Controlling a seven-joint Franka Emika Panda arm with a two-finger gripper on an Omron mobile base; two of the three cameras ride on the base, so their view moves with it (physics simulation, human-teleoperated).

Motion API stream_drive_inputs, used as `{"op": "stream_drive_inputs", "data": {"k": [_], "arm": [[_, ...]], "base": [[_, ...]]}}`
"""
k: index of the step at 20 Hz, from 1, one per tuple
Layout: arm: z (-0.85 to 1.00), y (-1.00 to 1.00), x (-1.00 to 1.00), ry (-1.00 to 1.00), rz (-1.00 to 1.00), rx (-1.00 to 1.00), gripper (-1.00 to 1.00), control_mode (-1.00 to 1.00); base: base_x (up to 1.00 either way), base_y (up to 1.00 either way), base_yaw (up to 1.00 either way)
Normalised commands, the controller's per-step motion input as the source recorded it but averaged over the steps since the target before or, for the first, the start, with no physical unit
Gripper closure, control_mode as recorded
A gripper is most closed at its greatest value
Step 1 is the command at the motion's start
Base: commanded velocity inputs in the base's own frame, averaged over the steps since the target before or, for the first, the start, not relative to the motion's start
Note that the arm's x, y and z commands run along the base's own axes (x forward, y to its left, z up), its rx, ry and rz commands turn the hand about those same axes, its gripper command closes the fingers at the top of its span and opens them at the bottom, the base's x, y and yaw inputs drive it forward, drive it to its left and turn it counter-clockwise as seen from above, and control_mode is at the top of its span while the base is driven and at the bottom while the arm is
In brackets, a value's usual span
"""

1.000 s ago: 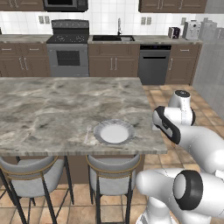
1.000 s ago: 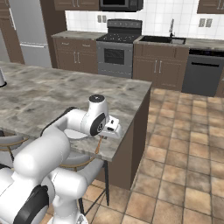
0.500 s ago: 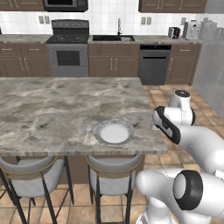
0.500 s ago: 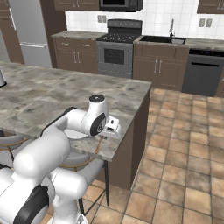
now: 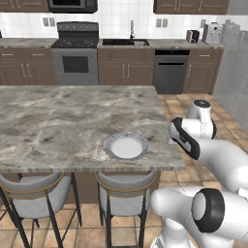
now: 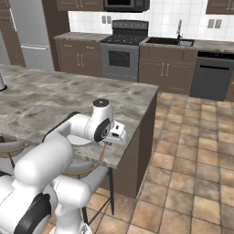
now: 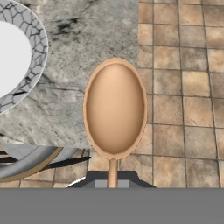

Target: Take the fork and place it on the left side of the plate. Then take the spoon and place it on the right side of the plate. Make sure they're directly next to the plate.

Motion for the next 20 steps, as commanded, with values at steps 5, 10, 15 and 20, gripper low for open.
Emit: {"op": "stream_drive_inputs", "data": {"k": [5,10,15,20], "arm": [[-0.01,0.01,0.02,0.00,0.00,-0.01,1.00,-1.00],[-0.03,0.10,0.53,0.00,-0.01,-0.01,1.00,-1.00],[0.00,0.10,0.64,0.00,-0.01,0.00,1.00,-1.00],[-0.09,0.10,0.20,0.00,-0.01,0.00,1.00,-1.00]], "base": [[0.00,0.00,0.00],[0.00,0.00,0.00],[0.00,0.00,0.00],[0.00,0.00,0.00]]}}
